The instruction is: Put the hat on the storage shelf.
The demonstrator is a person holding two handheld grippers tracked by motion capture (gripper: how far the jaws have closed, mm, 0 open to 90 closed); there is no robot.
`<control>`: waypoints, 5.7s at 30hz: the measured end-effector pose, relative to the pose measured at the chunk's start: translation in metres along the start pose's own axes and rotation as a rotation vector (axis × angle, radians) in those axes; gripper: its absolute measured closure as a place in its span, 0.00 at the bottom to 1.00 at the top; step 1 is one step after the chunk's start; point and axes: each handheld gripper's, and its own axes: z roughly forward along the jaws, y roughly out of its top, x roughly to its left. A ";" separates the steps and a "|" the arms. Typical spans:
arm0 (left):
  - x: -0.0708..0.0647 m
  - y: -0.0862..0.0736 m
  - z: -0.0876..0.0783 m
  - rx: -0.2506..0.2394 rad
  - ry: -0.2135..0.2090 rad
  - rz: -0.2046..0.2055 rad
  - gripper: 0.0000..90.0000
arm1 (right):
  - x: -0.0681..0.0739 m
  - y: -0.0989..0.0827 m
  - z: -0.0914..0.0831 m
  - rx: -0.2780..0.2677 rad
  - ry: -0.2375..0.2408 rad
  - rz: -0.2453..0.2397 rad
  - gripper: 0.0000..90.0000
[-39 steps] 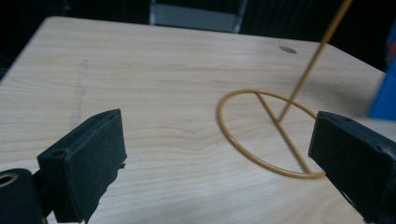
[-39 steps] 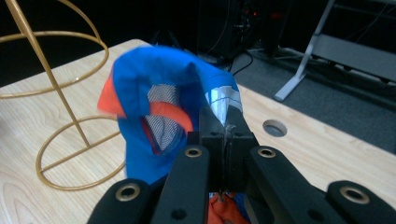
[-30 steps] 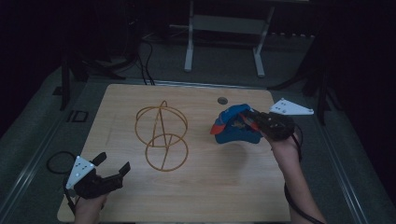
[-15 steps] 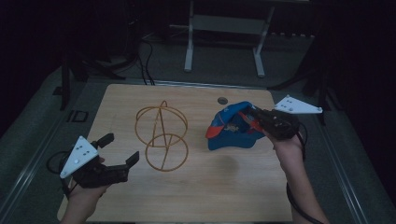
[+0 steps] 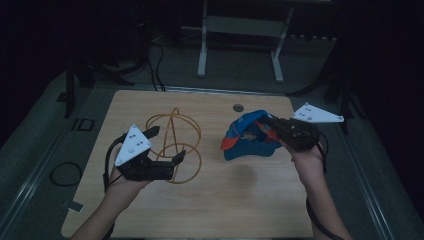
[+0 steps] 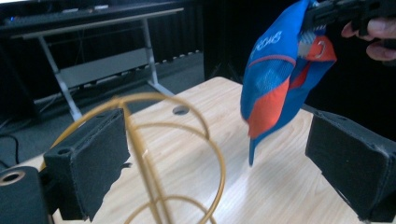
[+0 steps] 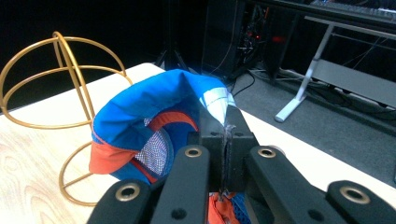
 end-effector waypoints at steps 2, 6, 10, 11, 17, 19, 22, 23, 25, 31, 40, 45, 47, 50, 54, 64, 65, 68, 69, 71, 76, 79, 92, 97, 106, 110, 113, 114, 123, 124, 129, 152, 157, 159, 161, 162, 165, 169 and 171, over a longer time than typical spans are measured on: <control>-0.004 0.006 0.009 0.005 -0.004 0.013 0.07 | 0.002 0.000 0.000 0.002 0.008 0.000 0.99; -0.012 0.017 0.030 0.027 -0.029 0.046 0.07 | 0.007 0.000 0.000 -0.006 0.019 -0.007 0.99; -0.023 0.028 0.049 0.050 -0.070 0.085 0.07 | 0.012 0.000 0.000 -0.013 0.030 -0.010 0.99; -0.026 0.030 0.054 0.052 -0.078 0.089 0.07 | 0.013 0.000 0.000 -0.012 0.030 -0.013 0.99; -0.043 0.042 0.080 0.064 -0.100 0.135 0.10 | 0.015 0.001 0.002 -0.013 0.037 -0.006 0.99; -0.047 0.045 0.089 0.074 -0.105 0.146 0.14 | 0.015 0.002 0.002 -0.017 0.037 -0.004 0.99; -0.053 0.048 0.104 0.097 -0.117 0.161 0.17 | 0.016 0.003 0.002 -0.015 0.039 -0.010 0.99; -0.055 0.049 0.108 0.098 -0.124 0.163 0.18 | 0.017 0.003 0.003 -0.015 0.043 -0.010 0.99; -0.060 0.052 0.114 0.104 -0.132 0.185 0.25 | 0.018 0.004 0.003 -0.016 0.043 -0.015 0.99; -0.068 0.062 0.133 0.119 -0.128 0.204 0.44 | 0.019 0.003 0.004 -0.011 0.050 -0.016 0.99; -0.065 0.067 0.148 0.144 -0.036 0.195 0.75 | 0.022 0.002 0.003 -0.018 0.066 -0.014 0.99; -0.065 0.064 0.150 0.154 -0.017 0.231 0.88 | 0.023 0.001 0.003 -0.012 0.080 -0.020 0.99; -0.065 0.064 0.151 0.155 -0.011 0.237 0.96 | 0.026 0.000 0.004 -0.007 0.083 -0.024 0.99; -0.064 0.065 0.152 0.147 -0.001 0.236 0.98 | 0.029 0.000 0.004 -0.002 0.080 -0.028 0.99; -0.065 0.066 0.150 0.123 0.002 0.255 0.98 | 0.031 -0.002 0.002 -0.009 0.093 -0.016 0.99; -0.060 0.068 0.137 0.022 -0.046 0.243 0.98 | 0.039 -0.009 -0.014 -0.060 0.182 -0.002 0.87; -0.058 0.069 0.136 0.015 -0.038 0.243 0.98 | 0.039 -0.008 -0.018 -0.073 0.178 0.001 0.82; -0.055 0.069 0.132 -0.012 -0.063 0.244 0.98 | 0.037 -0.008 -0.028 -0.105 0.177 0.001 0.77; -0.053 0.070 0.130 -0.017 -0.068 0.248 0.98 | 0.036 -0.007 -0.033 -0.118 0.168 -0.004 0.72; -0.050 0.070 0.128 -0.032 -0.107 0.255 0.98 | 0.029 -0.008 -0.044 -0.140 0.154 -0.010 0.68; -0.040 0.066 0.123 -0.061 -0.263 0.259 0.98 | 0.018 -0.018 -0.049 -0.128 0.111 0.000 0.67; -0.038 0.063 0.118 -0.095 -0.316 0.299 0.98 | 0.016 -0.026 -0.047 -0.106 0.109 0.004 0.67; -0.024 0.053 0.100 -0.302 -0.675 0.275 0.98 | 0.053 -0.052 -0.047 -0.110 0.319 0.068 0.59; -0.026 0.054 0.099 -0.316 -0.741 0.281 0.98 | 0.063 -0.052 -0.038 -0.091 0.346 0.031 0.55; -0.024 0.052 0.105 -0.307 -0.758 0.262 0.98 | 0.071 -0.046 -0.033 -0.088 0.340 -0.038 0.92; -0.020 0.050 0.106 -0.256 -0.708 0.259 0.98 | 0.074 -0.046 -0.033 -0.059 0.285 -0.075 1.00; -0.014 0.047 0.104 -0.218 -0.671 0.255 0.98 | 0.072 -0.048 -0.034 -0.063 0.256 -0.075 1.00; -0.012 0.046 0.104 -0.207 -0.663 0.255 0.98 | 0.071 -0.048 -0.035 -0.069 0.242 -0.068 1.00; -0.011 0.047 0.095 -0.155 -0.643 0.281 0.97 | 0.056 -0.033 -0.052 -0.143 0.205 -0.027 1.00; -0.011 0.047 0.094 -0.141 -0.645 0.278 0.95 | 0.055 -0.031 -0.053 -0.146 0.201 -0.025 1.00; -0.010 0.046 0.083 -0.098 -0.617 0.276 0.61 | 0.052 -0.022 -0.055 -0.165 0.171 -0.029 1.00; 0.051 -0.011 -0.012 -0.108 -0.110 0.175 0.03 | 0.053 0.021 -0.037 -0.212 0.151 -0.055 1.00; 0.068 -0.039 -0.029 -0.078 -0.048 0.175 0.03 | 0.056 0.043 -0.021 -0.219 0.134 -0.079 1.00; 0.071 -0.045 -0.032 -0.066 -0.034 0.174 0.03 | 0.058 0.049 -0.018 -0.219 0.130 -0.089 1.00; 0.077 -0.060 -0.038 -0.061 0.001 0.152 0.03 | 0.062 0.061 -0.007 -0.217 0.107 -0.110 1.00; 0.078 -0.067 -0.041 -0.073 0.006 0.136 0.03 | 0.064 0.066 -0.002 -0.217 0.081 -0.125 1.00; 0.080 -0.089 -0.046 -0.044 0.046 0.127 0.03 | 0.070 0.079 0.014 -0.205 0.051 -0.148 1.00; 0.080 -0.120 -0.054 -0.060 0.079 0.050 0.03 | 0.081 0.094 0.037 -0.187 0.049 -0.168 1.00; 0.078 -0.132 -0.057 -0.078 0.098 0.022 0.03 | 0.087 0.099 0.050 -0.183 0.064 -0.158 1.00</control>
